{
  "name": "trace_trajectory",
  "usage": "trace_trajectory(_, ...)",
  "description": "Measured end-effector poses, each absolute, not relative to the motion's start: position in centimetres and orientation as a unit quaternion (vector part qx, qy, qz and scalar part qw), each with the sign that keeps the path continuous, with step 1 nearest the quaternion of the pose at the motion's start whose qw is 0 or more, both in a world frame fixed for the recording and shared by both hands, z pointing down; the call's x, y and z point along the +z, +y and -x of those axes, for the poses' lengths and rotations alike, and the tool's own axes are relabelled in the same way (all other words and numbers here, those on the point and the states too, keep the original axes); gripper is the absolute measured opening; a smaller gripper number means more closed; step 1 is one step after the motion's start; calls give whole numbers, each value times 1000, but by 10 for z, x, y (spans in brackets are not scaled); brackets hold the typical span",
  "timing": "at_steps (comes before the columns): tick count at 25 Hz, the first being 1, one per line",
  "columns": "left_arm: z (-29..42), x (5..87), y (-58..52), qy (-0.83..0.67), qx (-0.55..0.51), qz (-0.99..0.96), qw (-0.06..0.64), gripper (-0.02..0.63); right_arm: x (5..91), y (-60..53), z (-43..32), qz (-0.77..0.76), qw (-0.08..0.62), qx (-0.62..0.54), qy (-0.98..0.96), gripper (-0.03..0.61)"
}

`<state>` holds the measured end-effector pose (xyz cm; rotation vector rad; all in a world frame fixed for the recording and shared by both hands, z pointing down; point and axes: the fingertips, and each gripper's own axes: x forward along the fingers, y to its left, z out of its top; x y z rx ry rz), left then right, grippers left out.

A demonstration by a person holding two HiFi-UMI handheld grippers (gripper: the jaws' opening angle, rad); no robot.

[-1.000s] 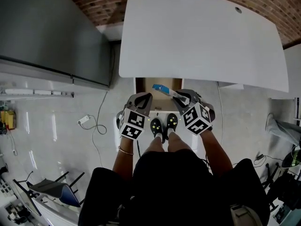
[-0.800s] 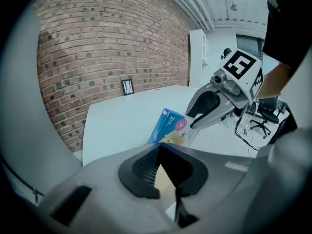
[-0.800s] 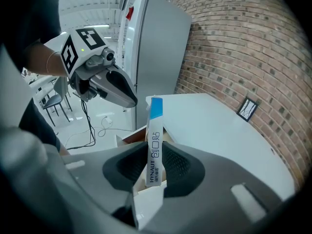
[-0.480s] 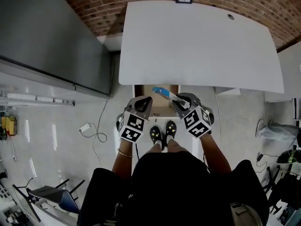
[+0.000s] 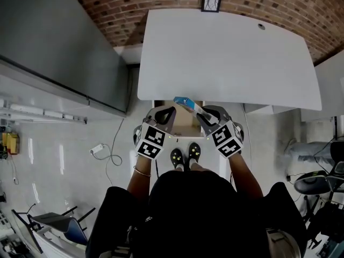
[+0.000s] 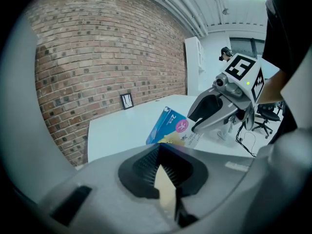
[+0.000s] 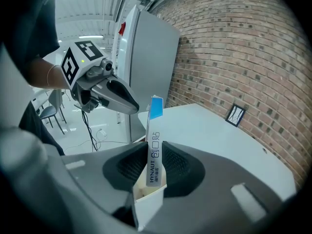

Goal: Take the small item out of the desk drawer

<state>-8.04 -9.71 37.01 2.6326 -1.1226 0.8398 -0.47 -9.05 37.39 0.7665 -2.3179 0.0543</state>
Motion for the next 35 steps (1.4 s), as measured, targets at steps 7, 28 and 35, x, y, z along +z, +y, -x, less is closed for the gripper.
trace_trajectory(7, 79, 338, -111, -392, 251, -882, 69, 0, 350, -100, -2, -312, 289, 54, -904, 104)
trace_trajectory(28, 52, 273, -127, -393, 176, -902, 32, 0, 280, -118, -35, -365, 194, 57, -909, 104)
trace_trajectory(35, 57, 257, -124, -390, 150, -908, 30, 0, 259, -115, -30, -373, 168, 57, -911, 104)
